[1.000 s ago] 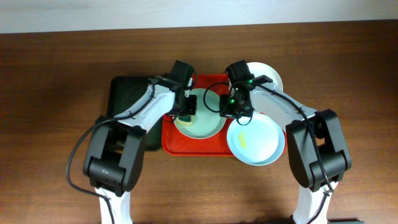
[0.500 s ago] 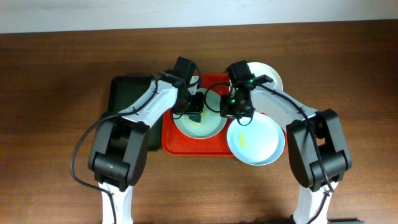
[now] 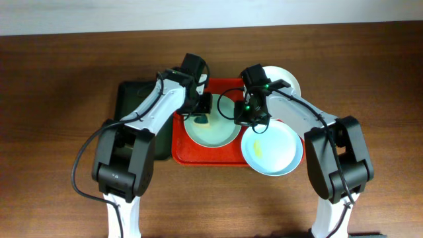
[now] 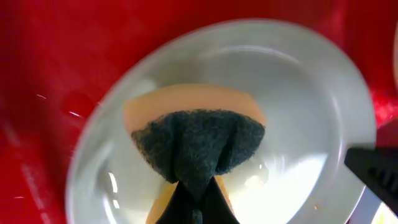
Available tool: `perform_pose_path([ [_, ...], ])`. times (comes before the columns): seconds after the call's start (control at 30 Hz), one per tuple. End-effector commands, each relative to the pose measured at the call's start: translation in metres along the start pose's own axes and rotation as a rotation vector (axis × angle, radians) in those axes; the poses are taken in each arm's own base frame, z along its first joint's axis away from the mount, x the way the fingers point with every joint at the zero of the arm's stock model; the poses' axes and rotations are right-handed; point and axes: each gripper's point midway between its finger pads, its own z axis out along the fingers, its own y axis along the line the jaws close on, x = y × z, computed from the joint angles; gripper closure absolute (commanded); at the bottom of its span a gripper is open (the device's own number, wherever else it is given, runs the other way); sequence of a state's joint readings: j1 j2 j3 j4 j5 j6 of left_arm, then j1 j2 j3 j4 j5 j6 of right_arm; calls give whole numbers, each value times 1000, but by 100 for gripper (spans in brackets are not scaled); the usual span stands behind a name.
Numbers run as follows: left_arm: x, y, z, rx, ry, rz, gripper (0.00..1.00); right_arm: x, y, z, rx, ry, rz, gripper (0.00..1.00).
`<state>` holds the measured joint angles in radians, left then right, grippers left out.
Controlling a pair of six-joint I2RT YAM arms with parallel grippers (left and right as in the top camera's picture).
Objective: Clean dirty plates on tray and stack at the side
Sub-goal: 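Hold the plate with the right gripper and scrub it with the sponge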
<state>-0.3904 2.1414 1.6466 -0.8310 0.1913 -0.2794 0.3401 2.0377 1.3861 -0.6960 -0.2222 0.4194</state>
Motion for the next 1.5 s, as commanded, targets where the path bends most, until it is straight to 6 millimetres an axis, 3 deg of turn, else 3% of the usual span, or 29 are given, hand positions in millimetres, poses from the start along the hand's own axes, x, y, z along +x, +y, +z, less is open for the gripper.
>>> perform_pose_path([
  [0.0,-27,-7,-35,1,-105,38,100,1,5,1,-11,11,2,96],
  [0.17,-25,11,-33,-93,-105,30,100,1,5,1,-11,10,1,96],
  [0.3,-23,14,-31,-109,-96,28,100,1,5,1,-11,10,2,96],
  [0.8,12,18,23,-146,73,38,100,1,5,1,-12,10,2,96],
  [1.17,43,-11,60,55,223,12,100,4,13,0,-55,27,-4,96],
  [1.47,48,-34,59,201,252,44,100,4,27,-1,-136,37,-37,96],
])
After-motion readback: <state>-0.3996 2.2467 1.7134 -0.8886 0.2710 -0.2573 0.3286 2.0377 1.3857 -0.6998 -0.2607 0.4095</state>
